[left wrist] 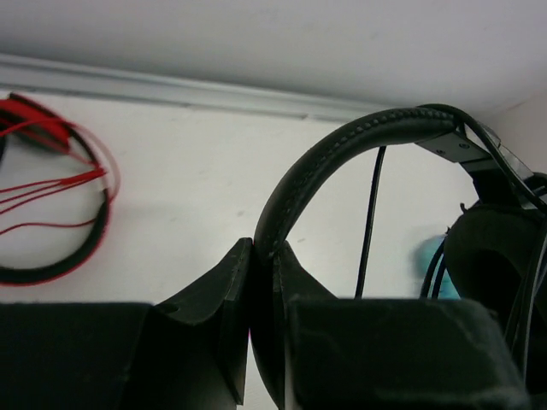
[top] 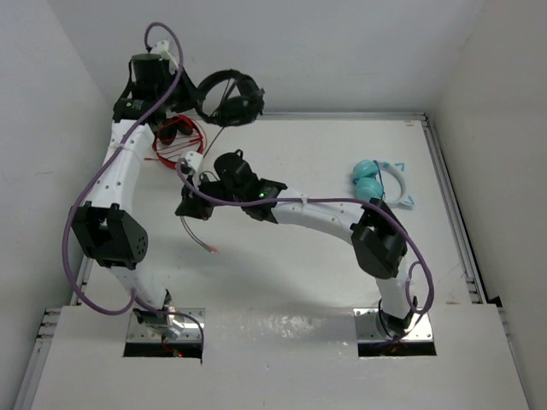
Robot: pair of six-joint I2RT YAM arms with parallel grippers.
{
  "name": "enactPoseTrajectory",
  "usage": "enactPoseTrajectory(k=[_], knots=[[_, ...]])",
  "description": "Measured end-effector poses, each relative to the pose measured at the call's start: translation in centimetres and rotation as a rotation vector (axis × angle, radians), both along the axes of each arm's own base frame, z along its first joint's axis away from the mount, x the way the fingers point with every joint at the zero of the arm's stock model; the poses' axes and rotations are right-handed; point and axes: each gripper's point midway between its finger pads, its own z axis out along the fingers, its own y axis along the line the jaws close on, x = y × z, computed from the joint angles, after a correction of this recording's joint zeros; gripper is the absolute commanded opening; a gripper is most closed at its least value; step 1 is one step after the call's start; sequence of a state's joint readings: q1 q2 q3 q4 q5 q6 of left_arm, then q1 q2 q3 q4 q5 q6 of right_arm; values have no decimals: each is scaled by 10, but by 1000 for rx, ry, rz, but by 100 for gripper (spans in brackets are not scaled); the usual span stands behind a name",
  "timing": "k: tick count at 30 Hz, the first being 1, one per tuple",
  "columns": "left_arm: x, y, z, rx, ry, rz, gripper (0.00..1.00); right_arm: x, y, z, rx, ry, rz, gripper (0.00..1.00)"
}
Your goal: Wrap the headphones
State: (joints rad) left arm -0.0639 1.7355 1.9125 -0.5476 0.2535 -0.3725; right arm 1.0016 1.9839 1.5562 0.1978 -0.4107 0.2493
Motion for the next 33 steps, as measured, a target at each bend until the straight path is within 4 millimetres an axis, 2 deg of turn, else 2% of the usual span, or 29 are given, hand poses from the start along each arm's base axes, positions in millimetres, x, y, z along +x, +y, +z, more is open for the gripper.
enactPoseTrajectory(k=[1, 2, 6, 7, 11, 13, 16, 19, 24, 28, 33], knots=[[1, 4, -9, 45, 3, 3, 0, -3, 4, 3, -3, 8, 23, 0], [0, 5, -29, 103, 30, -8, 0, -4, 9, 6, -10, 16, 45, 0], [-3, 4, -86, 361, 64, -85, 0, -7, 15, 22, -45, 44, 91, 0], [-9, 3, -103, 411, 87, -128, 0, -8, 10, 22, -77, 67, 90, 0], [-18, 29, -152, 614, 142, -180, 0, 2, -18, 14, -221, 152, 7, 0], [-27, 35, -177, 698, 174, -227, 0, 14, -28, 19, -241, 168, -67, 0], [-39, 35, -200, 771, 205, -312, 0, 40, -63, 22, -287, 206, -215, 0], [-42, 28, -203, 797, 185, -388, 0, 62, -108, 22, -344, 235, -378, 0], [-45, 16, -197, 800, 132, -474, 0, 95, -166, 32, -399, 196, -593, 0], [-56, 9, -189, 811, 99, -529, 0, 117, -200, 33, -465, 121, -711, 0], [-80, -13, -164, 755, 53, -596, 0, 143, -237, 26, -550, 43, -796, 0]])
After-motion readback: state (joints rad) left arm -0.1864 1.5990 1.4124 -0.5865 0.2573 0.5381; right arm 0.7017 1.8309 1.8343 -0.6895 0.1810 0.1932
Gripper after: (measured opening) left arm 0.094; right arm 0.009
